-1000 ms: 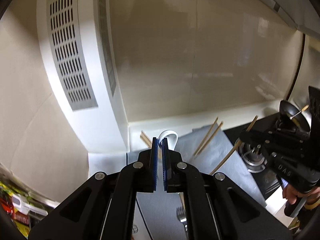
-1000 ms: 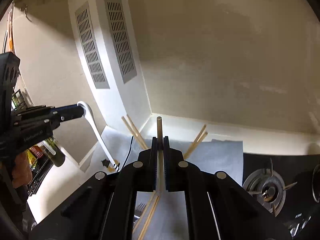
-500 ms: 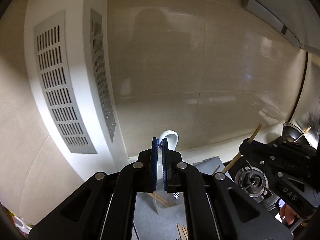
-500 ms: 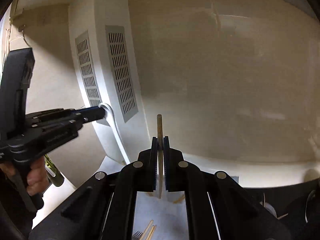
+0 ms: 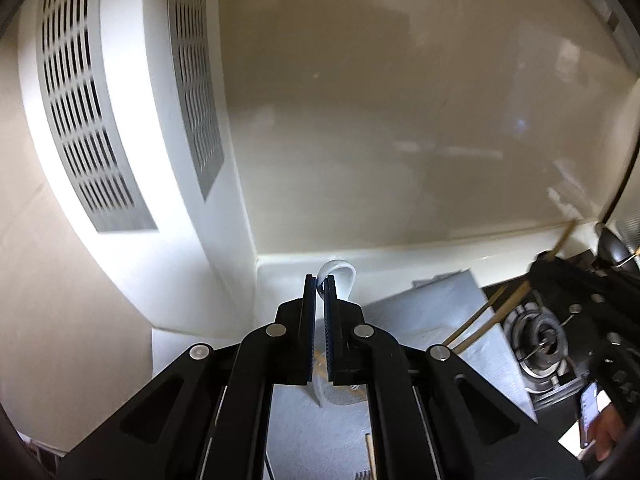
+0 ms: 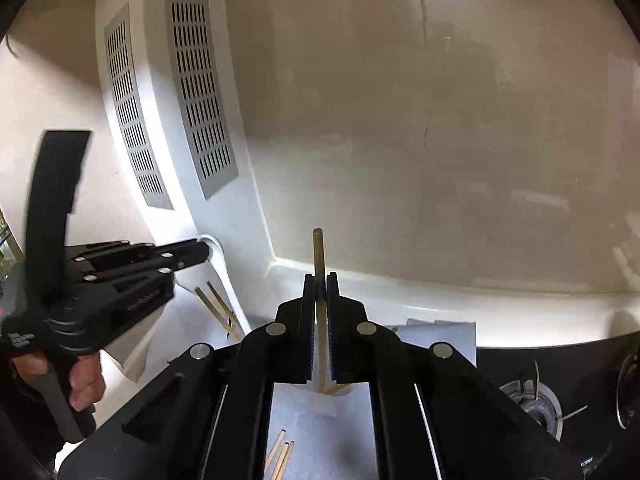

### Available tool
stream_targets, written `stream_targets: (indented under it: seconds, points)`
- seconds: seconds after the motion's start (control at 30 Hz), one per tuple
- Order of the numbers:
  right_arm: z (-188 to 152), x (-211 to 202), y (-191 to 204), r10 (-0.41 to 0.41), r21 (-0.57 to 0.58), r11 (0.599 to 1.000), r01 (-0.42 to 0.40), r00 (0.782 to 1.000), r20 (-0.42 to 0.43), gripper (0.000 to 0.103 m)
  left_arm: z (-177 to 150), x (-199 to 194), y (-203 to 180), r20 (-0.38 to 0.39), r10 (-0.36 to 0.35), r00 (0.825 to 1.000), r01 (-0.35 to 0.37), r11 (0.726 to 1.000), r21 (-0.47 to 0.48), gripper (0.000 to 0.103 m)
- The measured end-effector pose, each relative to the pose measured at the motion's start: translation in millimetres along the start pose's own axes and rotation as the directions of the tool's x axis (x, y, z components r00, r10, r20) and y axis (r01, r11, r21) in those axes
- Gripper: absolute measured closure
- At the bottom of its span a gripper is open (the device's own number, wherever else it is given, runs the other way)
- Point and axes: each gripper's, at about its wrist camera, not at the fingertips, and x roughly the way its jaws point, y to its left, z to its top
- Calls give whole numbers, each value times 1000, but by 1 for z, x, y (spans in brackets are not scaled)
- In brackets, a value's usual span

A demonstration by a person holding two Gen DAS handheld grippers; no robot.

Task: Organize utensils
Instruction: 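Drop the spoon and chopstick into the clear holder by opening both tools, then move both open tools back over the fork and chopsticks on the mat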

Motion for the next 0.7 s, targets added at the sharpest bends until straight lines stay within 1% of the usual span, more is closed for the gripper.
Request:
stream_targets:
  seconds: [0.07, 0.2, 0.23, 0.27, 0.3, 0.33, 0.37, 0.4, 0.47, 0.5, 0.6, 0.7]
  points:
    - [-4, 5, 1, -3, -4, 1000, 3, 1000, -15, 97, -6, 11, 0, -31, 14, 999, -14, 1000, -3, 99]
    - [-11, 12, 1, -3, 0, 1000, 3, 999, -53, 97, -15, 20, 2, -55, 36, 998, -37, 999, -10, 99]
    - [-12, 14, 1, 0, 0, 1000, 0, 998, -65, 94, -16, 21, 2, -63, 37, 997, -37, 999, -10, 99]
    - [-14, 16, 1, 3, 2, 1000, -3, 997, -74, 92, -17, 21, 3, -74, 38, 997, -39, 999, -13, 94]
    - [-15, 15, 1, 6, 6, 1000, -5, 997, -75, 82, -17, 19, 6, -71, 39, 997, -41, 999, -17, 77]
    - [-15, 15, 0, 7, 10, 1000, -6, 997, -72, 69, -17, 15, 7, -58, 49, 997, -51, 999, -20, 63]
    - [-16, 12, -1, 9, 16, 1000, -8, 998, -66, 59, -17, 7, 8, -29, 77, 997, -78, 997, -20, 36]
    - [-17, 9, -1, 11, 18, 1000, -10, 998, -59, 56, -18, -1, 9, 3, 108, 994, -108, 994, -20, 25]
    - [-19, 3, -1, 7, 13, 1000, -7, 999, -49, 54, -21, -14, 11, 38, 144, 989, -144, 990, -12, 23]
    - [-20, -1, -1, -1, 10, 1000, 1, 999, -41, 53, -21, -17, 12, 33, 144, 989, -144, 990, -7, 20]
    - [-24, -15, 1, -14, -5, 1000, 14, 1000, -13, 50, -29, -28, 15, 15, 126, 992, -125, 992, -22, 20]
    - [-33, -27, 6, -28, -32, 999, 28, 1000, 0, 48, -42, -34, 14, -19, 132, 991, -132, 991, -13, 20]
